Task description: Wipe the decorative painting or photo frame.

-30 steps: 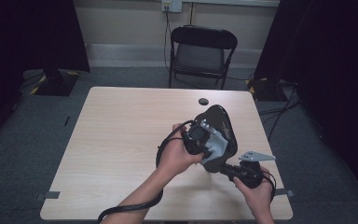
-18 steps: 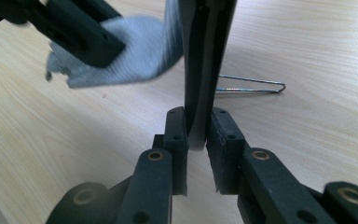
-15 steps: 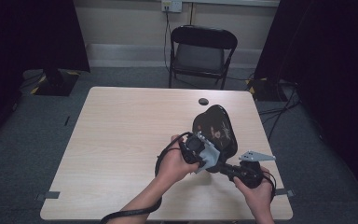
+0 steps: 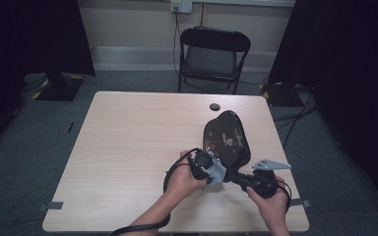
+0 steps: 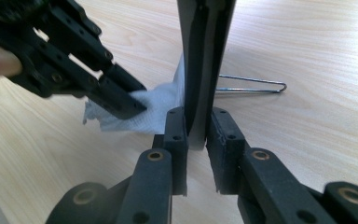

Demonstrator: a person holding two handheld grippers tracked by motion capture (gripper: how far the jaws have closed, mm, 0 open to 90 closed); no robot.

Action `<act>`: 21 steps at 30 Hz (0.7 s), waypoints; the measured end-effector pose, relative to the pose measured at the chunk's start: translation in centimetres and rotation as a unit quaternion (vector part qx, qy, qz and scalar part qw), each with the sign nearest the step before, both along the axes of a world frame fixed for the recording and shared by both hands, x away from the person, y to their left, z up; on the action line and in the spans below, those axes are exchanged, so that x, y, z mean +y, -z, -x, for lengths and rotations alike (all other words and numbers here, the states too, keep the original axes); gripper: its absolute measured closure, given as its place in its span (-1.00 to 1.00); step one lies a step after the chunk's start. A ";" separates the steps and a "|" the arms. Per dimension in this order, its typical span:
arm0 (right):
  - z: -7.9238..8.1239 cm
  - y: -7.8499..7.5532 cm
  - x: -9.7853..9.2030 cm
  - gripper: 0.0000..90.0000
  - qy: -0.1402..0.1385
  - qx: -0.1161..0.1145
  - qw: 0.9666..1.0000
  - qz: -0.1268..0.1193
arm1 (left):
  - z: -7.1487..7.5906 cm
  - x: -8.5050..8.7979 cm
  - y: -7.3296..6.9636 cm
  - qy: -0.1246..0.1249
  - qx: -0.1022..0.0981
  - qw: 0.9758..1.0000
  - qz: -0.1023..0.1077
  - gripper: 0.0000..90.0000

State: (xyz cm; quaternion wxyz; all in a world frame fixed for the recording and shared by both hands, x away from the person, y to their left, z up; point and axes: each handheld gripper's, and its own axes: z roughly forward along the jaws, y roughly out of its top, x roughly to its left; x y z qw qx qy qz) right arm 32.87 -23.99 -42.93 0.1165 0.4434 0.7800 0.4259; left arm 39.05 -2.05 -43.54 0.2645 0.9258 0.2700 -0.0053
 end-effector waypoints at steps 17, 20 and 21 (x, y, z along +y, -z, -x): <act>0.1 0.0 -0.1 0.73 -0.003 -0.001 1.000 -0.004 | 0.1 0.4 1.7 -0.002 0.011 1.000 -0.019 0.78; 0.2 0.0 -0.3 0.70 -0.004 0.000 1.000 -0.004 | 0.1 0.5 1.7 -0.002 0.011 1.000 -0.018 0.78; 0.2 0.0 -0.3 0.70 -0.004 0.001 1.000 -0.005 | 0.1 0.5 1.7 -0.002 0.011 1.000 -0.017 0.78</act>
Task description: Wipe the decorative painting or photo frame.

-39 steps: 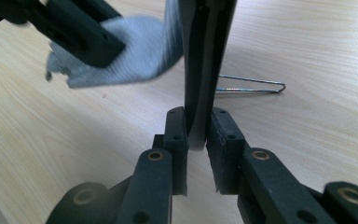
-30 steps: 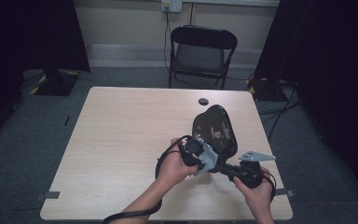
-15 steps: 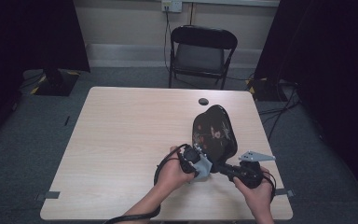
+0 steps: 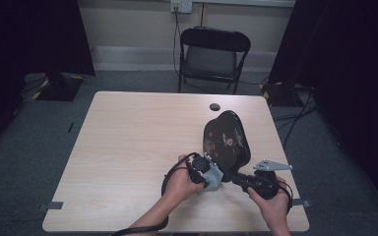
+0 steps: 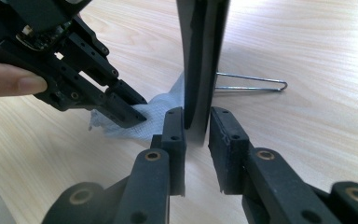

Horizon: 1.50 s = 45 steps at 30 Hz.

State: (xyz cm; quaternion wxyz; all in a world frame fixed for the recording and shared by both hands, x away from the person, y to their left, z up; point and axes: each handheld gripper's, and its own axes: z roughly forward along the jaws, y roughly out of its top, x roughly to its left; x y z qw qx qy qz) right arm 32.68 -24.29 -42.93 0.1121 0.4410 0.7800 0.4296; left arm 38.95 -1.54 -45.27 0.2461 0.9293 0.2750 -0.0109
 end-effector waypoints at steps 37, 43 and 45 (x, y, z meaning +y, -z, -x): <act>0.5 0.3 -0.9 0.73 -0.014 0.006 1.000 0.011 | 0.7 -0.4 -13.5 0.019 -0.080 0.992 0.096 0.78; 0.4 0.3 -0.9 0.74 -0.014 0.003 1.000 0.007 | 0.8 -0.9 -13.0 0.023 -0.076 0.992 0.095 0.78; 0.4 0.3 -0.9 0.76 -0.014 0.002 1.000 0.010 | 0.7 -1.0 -12.2 0.025 -0.071 0.993 0.087 0.78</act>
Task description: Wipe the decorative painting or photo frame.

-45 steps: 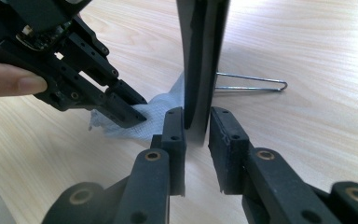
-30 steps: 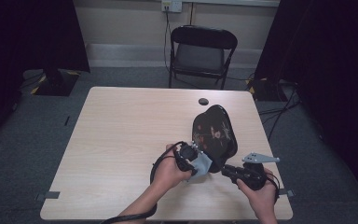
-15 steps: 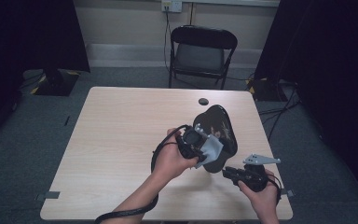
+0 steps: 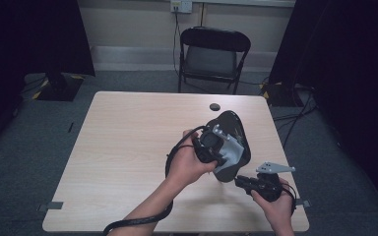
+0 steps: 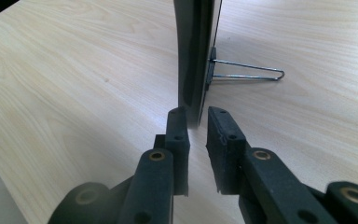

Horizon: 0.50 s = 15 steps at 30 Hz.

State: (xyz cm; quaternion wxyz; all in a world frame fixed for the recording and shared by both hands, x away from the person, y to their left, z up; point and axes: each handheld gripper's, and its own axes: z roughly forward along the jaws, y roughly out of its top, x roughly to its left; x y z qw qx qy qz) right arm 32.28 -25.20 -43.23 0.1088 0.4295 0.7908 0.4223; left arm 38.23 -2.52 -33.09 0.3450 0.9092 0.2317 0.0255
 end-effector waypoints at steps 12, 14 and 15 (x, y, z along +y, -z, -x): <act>-0.1 0.0 0.1 0.78 -0.003 -0.002 1.000 0.005 | 0.1 0.3 4.7 0.002 0.028 0.999 -0.015 0.78; -0.2 0.1 0.1 0.78 -0.004 -0.002 1.000 0.004 | 0.1 0.4 5.7 -0.001 0.035 0.999 -0.016 0.78; -0.2 0.1 0.1 0.78 -0.004 -0.002 1.000 0.004 | 0.1 0.4 5.7 -0.001 0.035 0.999 -0.016 0.78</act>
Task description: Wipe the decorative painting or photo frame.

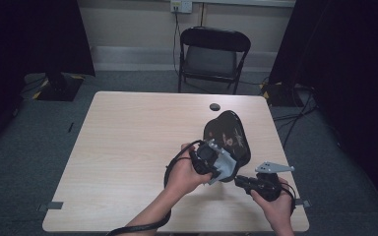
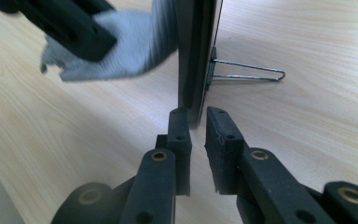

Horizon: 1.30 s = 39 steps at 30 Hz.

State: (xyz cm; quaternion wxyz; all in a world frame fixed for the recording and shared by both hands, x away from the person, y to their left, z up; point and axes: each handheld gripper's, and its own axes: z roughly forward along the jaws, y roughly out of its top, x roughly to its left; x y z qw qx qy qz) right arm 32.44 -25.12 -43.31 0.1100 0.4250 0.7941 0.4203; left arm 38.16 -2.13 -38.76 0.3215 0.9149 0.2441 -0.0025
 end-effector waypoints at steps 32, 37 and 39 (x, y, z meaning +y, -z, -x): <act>-0.1 0.2 -0.2 0.80 0.004 0.004 1.000 0.007 | -0.5 1.5 3.1 -0.012 0.032 0.999 -0.023 0.78; -0.1 0.3 -0.2 0.80 0.006 0.003 1.000 0.009 | -0.4 1.6 -0.6 -0.004 0.007 1.000 -0.010 0.78; -0.1 0.3 -0.2 0.80 0.009 0.005 1.000 0.010 | -0.3 1.6 -1.9 0.000 -0.001 1.000 -0.004 0.78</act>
